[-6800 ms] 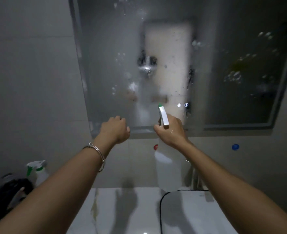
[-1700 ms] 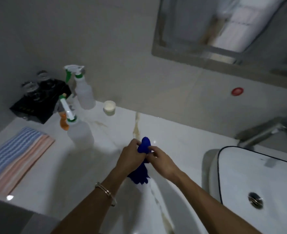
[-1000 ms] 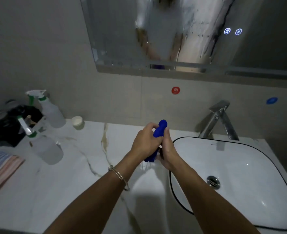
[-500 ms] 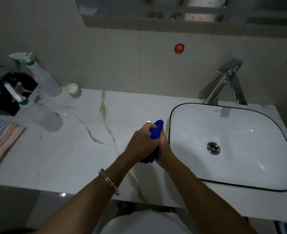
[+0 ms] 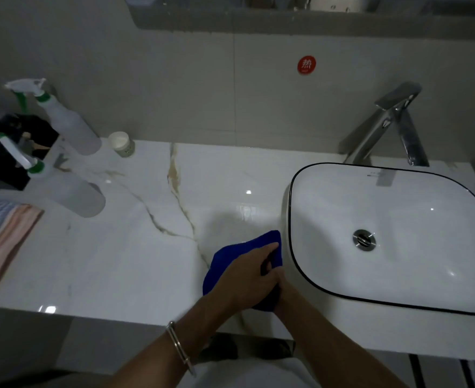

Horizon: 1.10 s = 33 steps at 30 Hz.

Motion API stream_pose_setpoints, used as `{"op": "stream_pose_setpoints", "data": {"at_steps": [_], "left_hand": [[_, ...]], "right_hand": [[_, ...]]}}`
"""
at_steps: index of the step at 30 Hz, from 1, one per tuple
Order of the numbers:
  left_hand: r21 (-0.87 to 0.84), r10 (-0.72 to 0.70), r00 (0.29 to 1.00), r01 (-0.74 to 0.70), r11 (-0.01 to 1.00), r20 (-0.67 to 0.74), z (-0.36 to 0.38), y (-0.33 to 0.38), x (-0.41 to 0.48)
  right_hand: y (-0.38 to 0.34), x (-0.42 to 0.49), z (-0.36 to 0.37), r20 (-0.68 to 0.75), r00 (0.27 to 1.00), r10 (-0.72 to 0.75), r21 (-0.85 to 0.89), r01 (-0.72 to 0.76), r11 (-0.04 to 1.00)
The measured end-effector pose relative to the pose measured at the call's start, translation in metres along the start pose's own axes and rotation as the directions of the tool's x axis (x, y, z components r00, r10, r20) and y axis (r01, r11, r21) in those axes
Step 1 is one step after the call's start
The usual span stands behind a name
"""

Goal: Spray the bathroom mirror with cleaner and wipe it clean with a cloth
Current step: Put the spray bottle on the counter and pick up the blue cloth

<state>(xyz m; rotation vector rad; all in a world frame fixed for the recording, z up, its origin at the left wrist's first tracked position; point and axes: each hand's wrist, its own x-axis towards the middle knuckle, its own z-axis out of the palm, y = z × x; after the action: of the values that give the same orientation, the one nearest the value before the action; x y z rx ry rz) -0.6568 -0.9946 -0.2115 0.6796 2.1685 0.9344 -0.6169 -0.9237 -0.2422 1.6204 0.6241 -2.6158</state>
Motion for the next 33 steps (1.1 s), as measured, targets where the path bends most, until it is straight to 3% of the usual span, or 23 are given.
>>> {"op": "stream_pose_setpoints", "data": {"at_steps": [1,2,3,4,5,6,7,9,13,16,18,23,26,29,33], "left_hand": [[-0.021,0.017,1.000,-0.017,1.000,0.004,-0.002,0.002,0.000],[-0.074,0.019,1.000,-0.018,0.997,0.006,-0.004,0.003,0.000],[-0.153,0.014,1.000,-0.015,0.988,-0.011,-0.008,0.003,0.001],[-0.237,0.003,0.998,-0.016,0.971,-0.057,-0.012,0.002,0.002],[-0.310,-0.011,0.992,-0.029,0.950,-0.129,-0.016,0.000,0.005],[-0.348,-0.035,0.975,-0.045,0.937,-0.221,-0.020,-0.004,0.008],[-0.377,-0.074,0.951,-0.047,0.925,-0.300,-0.023,-0.005,0.012],[-0.503,-0.182,0.915,-0.026,0.864,-0.360,-0.029,-0.004,0.017],[-0.878,-0.317,0.937,0.024,0.478,-0.147,-0.031,0.013,0.020],[-0.920,-0.303,0.942,-0.017,0.391,-0.146,-0.027,0.028,0.019],[-0.915,-0.347,0.922,-0.020,0.403,-0.173,-0.028,0.027,0.022],[-0.707,-0.333,0.893,0.024,0.706,-0.302,-0.023,-0.007,0.037],[-0.666,-0.333,0.874,0.014,0.745,-0.354,-0.023,-0.012,0.041],[-0.728,-0.352,0.878,0.006,0.686,-0.324,-0.026,-0.010,0.040],[-0.897,-0.419,0.893,0.044,0.440,-0.162,-0.027,0.002,0.037]], "right_hand": [[-0.002,0.005,-0.002,0.022,0.999,-0.030,0.018,0.029,0.999],[-0.006,0.009,-0.002,0.150,0.987,-0.048,-0.107,0.065,0.992],[-0.010,0.010,0.001,0.355,0.932,-0.071,-0.186,0.145,0.972],[-0.022,0.016,-0.003,0.506,0.847,-0.160,-0.122,0.254,0.960],[-0.025,0.011,0.003,0.565,0.796,-0.216,-0.099,0.326,0.940],[-0.026,0.011,0.011,0.547,0.828,-0.122,-0.200,0.271,0.942],[-0.033,0.008,0.019,0.423,0.906,-0.007,-0.292,0.143,0.946],[-0.041,0.008,0.022,0.393,0.917,-0.068,-0.272,0.186,0.944],[-0.033,0.014,0.039,0.399,0.902,-0.164,-0.445,0.347,0.825],[-0.024,0.013,0.046,0.471,0.848,-0.246,-0.489,0.482,0.727],[-0.022,0.012,0.050,0.467,0.834,-0.295,-0.473,0.517,0.713],[-0.022,0.010,0.053,0.436,0.828,-0.354,-0.493,0.548,0.676],[-0.015,0.011,0.057,0.408,0.842,-0.353,-0.506,0.530,0.680],[-0.010,0.012,0.058,0.423,0.832,-0.360,-0.533,0.550,0.643],[-0.008,0.015,0.059,0.441,0.787,-0.431,-0.615,0.615,0.494]]}}
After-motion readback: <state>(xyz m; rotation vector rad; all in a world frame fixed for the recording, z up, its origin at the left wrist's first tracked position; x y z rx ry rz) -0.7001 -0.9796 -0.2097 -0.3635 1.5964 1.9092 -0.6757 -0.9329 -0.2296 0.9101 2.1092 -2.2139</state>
